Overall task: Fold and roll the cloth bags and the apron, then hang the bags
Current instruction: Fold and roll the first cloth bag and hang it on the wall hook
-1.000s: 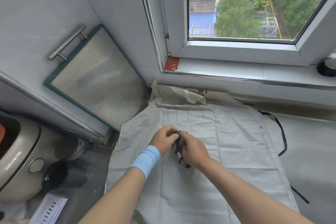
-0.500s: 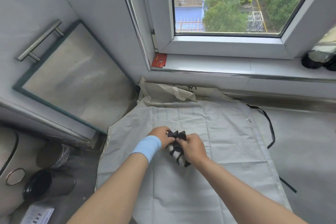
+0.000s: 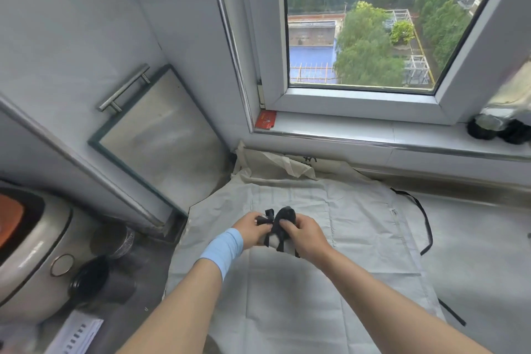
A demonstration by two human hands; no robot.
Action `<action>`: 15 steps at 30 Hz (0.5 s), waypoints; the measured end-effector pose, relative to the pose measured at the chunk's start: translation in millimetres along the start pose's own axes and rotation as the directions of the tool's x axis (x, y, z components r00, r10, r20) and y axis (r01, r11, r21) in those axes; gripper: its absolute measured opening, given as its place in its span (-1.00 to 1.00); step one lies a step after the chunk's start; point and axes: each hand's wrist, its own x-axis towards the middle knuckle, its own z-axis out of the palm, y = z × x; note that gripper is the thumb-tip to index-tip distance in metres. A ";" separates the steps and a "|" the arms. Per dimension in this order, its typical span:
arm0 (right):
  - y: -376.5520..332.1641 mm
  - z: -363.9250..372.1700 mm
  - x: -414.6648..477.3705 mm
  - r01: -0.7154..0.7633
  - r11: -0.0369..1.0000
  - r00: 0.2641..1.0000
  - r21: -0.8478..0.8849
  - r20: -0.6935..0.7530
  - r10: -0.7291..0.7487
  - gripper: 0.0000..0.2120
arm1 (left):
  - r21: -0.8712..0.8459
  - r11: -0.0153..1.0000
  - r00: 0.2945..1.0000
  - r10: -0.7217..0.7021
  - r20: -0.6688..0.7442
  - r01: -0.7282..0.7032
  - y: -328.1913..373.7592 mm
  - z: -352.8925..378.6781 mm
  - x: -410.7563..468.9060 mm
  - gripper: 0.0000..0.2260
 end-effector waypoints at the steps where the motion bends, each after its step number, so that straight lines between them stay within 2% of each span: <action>1: -10.7 -2.4 -0.9 0.037 0.999 0.999 -0.013 -0.021 -0.038 -0.76 | -0.049 0.999 0.999 0.021 -0.034 -0.023 5.4 -4.7 -8.5 -0.96; 6: -73.9 -8.5 -1.7 0.227 0.944 0.962 -0.238 -0.097 -0.256 -0.86 | -0.320 0.936 0.984 0.109 -0.142 -0.150 42.3 -30.7 -39.2 -0.82; 8: -103.5 -8.5 -4.6 0.309 0.885 0.914 -0.348 -0.151 -0.378 -0.83 | -0.288 0.922 0.957 0.208 -0.200 -0.260 65.8 -46.0 -49.1 -0.74; 11: -153.6 -8.5 -9.1 0.434 0.763 0.789 -0.478 -0.207 -0.579 -0.83 | -0.218 0.898 0.909 0.322 -0.265 -0.381 107.3 -76.0 -67.2 -0.65; 13: -195.5 -9.0 -9.8 0.490 0.669 0.701 -0.559 -0.203 -0.683 -0.82 | -0.163 0.881 0.877 0.390 -0.282 -0.444 134.7 -104.9 -82.9 -0.70; 15: -240.0 -10.6 -9.5 0.517 0.591 0.645 -0.619 -0.173 -0.745 -0.77 | -0.049 0.872 0.837 0.449 -0.312 -0.487 159.4 -137.0 -99.5 -0.78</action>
